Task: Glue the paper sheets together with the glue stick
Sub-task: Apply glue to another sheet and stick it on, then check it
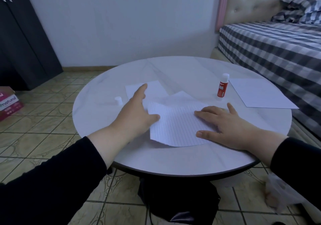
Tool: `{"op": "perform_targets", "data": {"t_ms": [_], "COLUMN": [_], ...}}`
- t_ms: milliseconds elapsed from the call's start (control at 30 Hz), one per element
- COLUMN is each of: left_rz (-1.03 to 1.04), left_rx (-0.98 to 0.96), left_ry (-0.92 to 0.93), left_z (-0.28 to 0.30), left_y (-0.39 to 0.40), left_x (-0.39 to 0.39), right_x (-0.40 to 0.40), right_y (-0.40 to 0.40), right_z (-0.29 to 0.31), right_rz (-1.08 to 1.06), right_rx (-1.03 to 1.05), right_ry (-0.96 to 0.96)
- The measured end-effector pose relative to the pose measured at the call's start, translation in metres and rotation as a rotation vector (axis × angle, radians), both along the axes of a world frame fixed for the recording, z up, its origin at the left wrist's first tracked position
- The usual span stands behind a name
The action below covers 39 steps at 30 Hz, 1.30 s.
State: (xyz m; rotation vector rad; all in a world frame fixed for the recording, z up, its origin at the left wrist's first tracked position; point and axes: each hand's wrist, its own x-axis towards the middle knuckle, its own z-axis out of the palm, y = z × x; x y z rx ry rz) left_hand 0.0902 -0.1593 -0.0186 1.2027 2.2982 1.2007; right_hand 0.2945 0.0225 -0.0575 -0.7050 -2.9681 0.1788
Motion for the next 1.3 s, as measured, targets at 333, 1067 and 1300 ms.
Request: {"op": "perform_targets", "data": {"t_ms": [333,1067,1300], "left_rz": [0.135,-0.604,-0.606], "left_rx": [0.353,0.258,0.316], "left_ry": [-0.224,-0.054,-0.035], "left_z": [0.027,0.058,0.064], "left_y": [0.012,-0.037,-0.039], "left_x": [0.004,0.007,0.022], "right_x": [-0.002,0.02,0.017], "right_y": [-0.051,-0.051,-0.055], "right_z": [-0.01,0.098,0.112], "right_rz": [0.072,-0.098,-0.119], "right_rx": [0.212,-0.246,-0.251], "right_ry": [0.381,0.695,0.667]}}
